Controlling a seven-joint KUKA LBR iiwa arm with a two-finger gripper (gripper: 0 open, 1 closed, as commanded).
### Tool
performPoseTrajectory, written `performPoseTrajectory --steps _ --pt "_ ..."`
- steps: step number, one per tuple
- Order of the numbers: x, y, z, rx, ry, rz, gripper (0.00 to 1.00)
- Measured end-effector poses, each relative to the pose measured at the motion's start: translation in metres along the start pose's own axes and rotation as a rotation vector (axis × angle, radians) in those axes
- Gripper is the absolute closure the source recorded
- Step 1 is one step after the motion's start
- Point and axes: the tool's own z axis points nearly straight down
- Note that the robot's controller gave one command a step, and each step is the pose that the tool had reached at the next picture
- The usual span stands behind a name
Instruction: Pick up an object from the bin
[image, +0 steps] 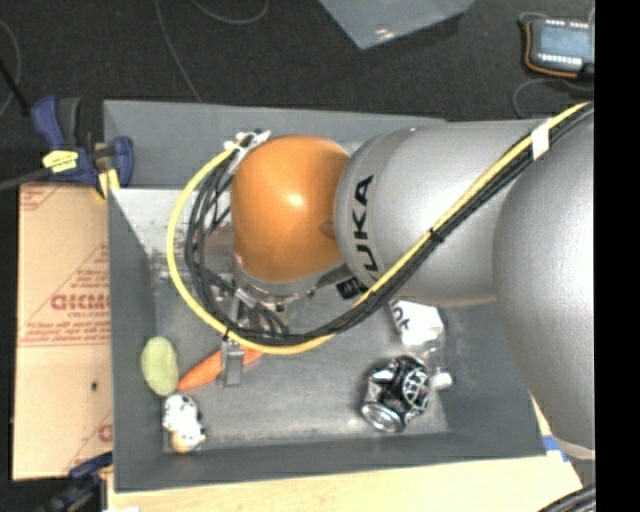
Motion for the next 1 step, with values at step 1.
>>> performPoseTrajectory --steps 1 --pt "-0.0014 -0.0013 -0.0047 -0.002 -0.007 0.005 0.0"
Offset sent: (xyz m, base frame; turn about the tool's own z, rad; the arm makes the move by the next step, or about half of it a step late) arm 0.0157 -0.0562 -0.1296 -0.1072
